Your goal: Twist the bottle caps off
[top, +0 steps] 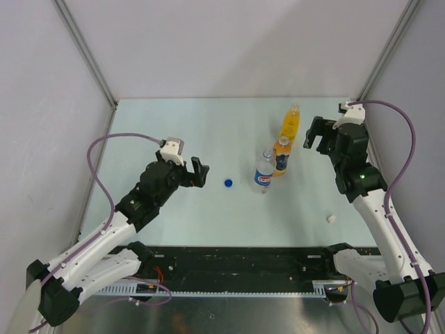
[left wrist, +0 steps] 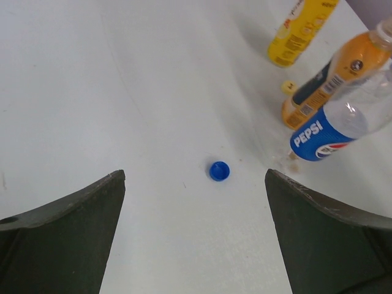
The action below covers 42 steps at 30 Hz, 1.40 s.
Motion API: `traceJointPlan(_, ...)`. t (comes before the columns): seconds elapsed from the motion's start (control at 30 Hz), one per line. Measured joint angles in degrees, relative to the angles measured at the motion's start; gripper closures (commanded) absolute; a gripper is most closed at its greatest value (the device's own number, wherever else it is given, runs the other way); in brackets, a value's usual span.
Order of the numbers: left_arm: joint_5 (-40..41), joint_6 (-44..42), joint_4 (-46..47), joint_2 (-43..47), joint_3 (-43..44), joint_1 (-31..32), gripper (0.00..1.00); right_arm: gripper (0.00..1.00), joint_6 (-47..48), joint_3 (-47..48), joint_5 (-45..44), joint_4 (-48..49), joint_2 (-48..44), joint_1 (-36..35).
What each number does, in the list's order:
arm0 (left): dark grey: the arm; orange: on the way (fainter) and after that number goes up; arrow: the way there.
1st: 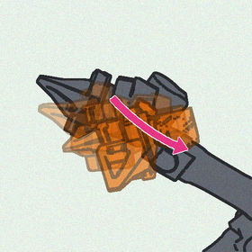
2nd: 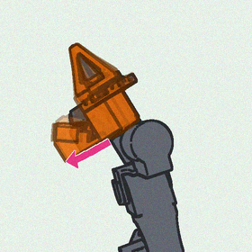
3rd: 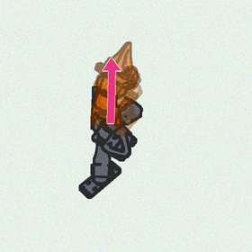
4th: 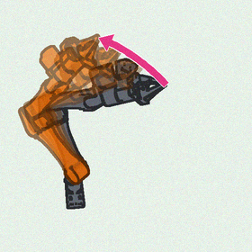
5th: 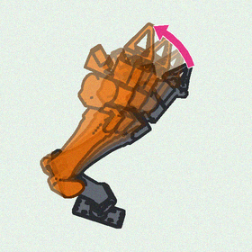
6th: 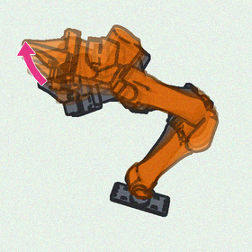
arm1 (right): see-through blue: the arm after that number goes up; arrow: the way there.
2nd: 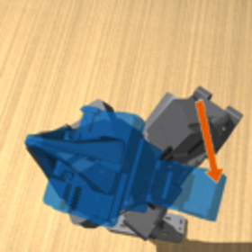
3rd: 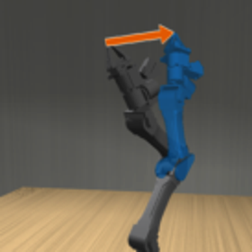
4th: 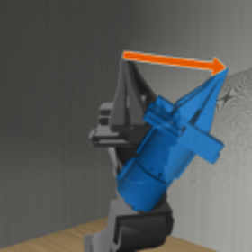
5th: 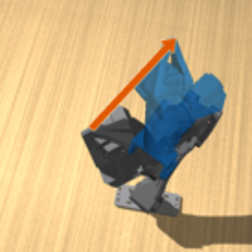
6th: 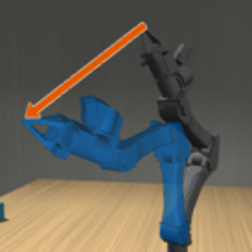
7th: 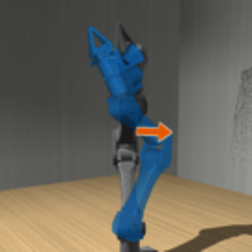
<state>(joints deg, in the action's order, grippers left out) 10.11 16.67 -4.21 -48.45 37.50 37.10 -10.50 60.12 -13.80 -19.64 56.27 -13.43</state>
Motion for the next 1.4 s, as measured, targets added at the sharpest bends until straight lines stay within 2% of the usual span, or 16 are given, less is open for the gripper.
traceJointPlan(0.43, 9.7, 1.2, -0.3, 3.1, -2.4, 0.0, 0.01, 0.01, -1.6, -11.0, -9.2, 3.0, -2.4, 1.4)
traceJointPlan(0.87, 10.8, 3.0, -0.7, 2.9, -3.8, 0.0, 0.01, 0.01, -3.8, -20.3, -10.0, 8.1, -2.5, 1.8)
traceJointPlan(1.4, 13.7, 4.5, -0.8, -0.3, -3.8, 0.0, 0.01, 0.01, -5.1, -23.4, -10.9, 11.8, 1.0, 2.1)
